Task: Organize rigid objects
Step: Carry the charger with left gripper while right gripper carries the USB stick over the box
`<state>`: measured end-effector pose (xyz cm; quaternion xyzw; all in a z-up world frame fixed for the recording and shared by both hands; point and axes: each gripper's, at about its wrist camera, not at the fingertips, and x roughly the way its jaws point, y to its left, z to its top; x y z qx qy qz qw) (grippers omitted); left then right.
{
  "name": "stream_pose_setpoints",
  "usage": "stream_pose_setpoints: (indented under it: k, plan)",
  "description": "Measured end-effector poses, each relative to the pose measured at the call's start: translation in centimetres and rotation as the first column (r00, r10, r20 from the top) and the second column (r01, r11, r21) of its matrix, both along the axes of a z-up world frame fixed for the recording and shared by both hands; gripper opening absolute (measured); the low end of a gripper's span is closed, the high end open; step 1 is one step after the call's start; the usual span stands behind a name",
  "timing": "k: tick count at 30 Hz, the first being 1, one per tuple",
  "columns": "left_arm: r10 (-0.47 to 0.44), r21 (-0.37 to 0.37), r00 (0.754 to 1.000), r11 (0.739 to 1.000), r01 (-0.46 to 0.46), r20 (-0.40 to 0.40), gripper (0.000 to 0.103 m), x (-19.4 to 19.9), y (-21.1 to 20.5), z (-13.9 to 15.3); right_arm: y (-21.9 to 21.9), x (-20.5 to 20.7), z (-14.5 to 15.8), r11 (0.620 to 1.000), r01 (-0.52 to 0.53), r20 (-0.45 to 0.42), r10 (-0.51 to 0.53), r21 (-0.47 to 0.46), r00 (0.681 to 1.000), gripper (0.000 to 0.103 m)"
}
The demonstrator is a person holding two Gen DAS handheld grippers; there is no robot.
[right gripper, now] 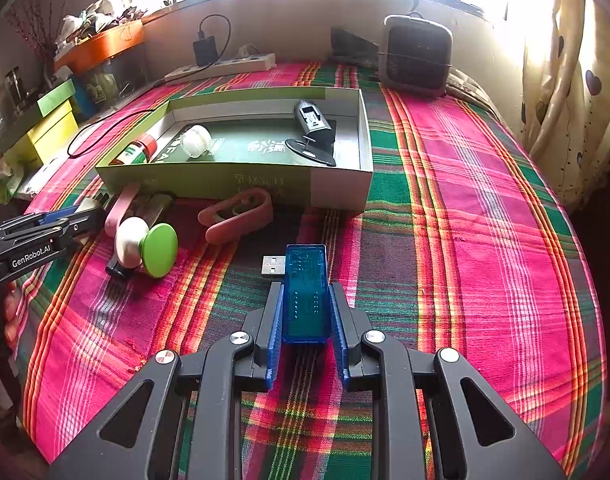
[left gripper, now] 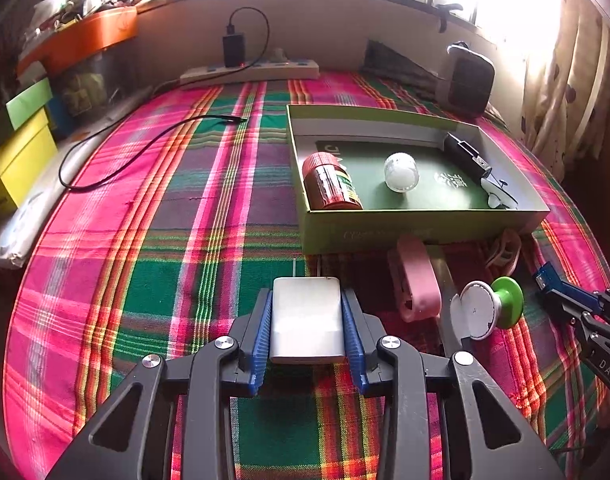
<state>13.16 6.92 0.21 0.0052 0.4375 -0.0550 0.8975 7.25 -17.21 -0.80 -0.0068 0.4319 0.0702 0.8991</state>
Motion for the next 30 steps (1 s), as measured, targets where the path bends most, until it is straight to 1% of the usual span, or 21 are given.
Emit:
stream_pose_setpoints:
  k: [5,11,22,30]
  plan:
    - [-0.003,-0.007,1.000,1.000,0.003,-0.001,0.032,-0.2,0.2,0.4,-0.2,0.0,0.2,1.000,-0.002,0.004,0.002,0.006,1.000,0.023]
    - [0.000,0.011,0.999,1.000,0.000,0.032,0.032,-0.6,0.3,1.4,-0.7,-0.1,1.1,1.000,0.001,0.027,-0.001,0.009,1.000,0.023]
    - [-0.027,0.005,0.995,1.000,0.027,0.094,0.032,-0.4,0.2,4.2,-0.4,0.9,3.3,1.000,-0.030,0.067,0.030,0.001,0.997,0.023]
    - [-0.063,-0.040,0.994,0.997,0.067,0.093,0.032,1.8,0.1,5.4,0.1,2.2,4.3,0.998,-0.057,0.081,0.057,0.000,0.995,0.023]
